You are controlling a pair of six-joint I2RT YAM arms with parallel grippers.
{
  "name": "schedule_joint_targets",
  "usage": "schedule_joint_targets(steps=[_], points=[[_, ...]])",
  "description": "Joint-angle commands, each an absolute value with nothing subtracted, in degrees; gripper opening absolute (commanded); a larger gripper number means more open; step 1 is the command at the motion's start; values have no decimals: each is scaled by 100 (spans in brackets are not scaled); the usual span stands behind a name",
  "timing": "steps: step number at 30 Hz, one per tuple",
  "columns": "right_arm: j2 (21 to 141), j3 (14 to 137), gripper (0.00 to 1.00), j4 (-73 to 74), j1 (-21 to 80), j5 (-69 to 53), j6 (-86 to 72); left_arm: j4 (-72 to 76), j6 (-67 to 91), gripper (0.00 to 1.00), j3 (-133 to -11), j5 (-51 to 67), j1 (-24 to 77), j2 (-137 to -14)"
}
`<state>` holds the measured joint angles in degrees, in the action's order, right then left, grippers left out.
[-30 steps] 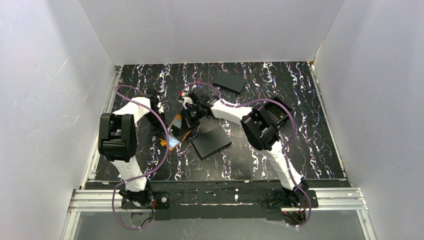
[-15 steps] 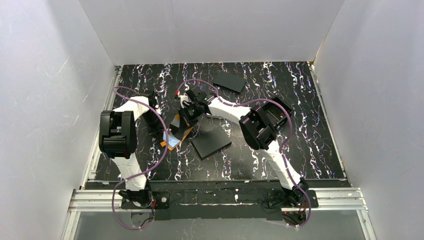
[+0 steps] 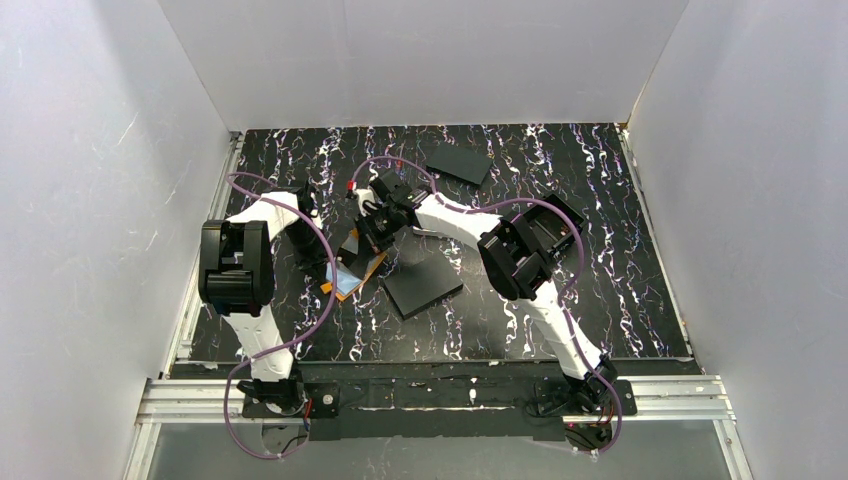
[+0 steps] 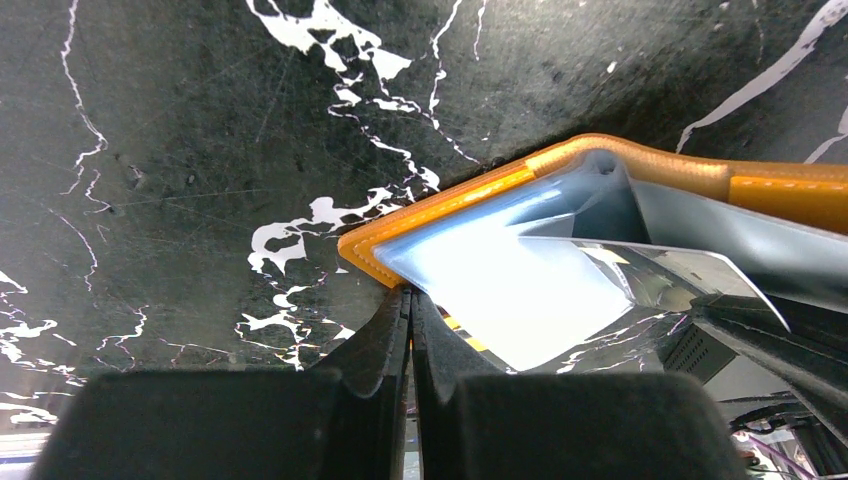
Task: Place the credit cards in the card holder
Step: Insert the credit card into the card holder.
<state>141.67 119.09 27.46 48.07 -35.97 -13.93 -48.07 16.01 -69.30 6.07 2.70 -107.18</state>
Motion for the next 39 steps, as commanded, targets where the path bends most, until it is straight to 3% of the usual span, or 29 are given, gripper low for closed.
schedule_joint_targets(steps=[1,20,32,39], points=[[14324,11824,1,2325,4789,-3325,-1377,-4708,1503,0,-6873,381,314,-10822],[13609,9859,1,285,4694,-3453,-3360,-4685,1499,0,-6872,404,365,-10741],[13464,9622,12,229,4863,-3146,-3669,-4662,1494,0,-6864,460,371,-10670],[13080,8879,20,-683,4983,-2709,-4237,-4652,1494,0,-6871,492,378,-10648]])
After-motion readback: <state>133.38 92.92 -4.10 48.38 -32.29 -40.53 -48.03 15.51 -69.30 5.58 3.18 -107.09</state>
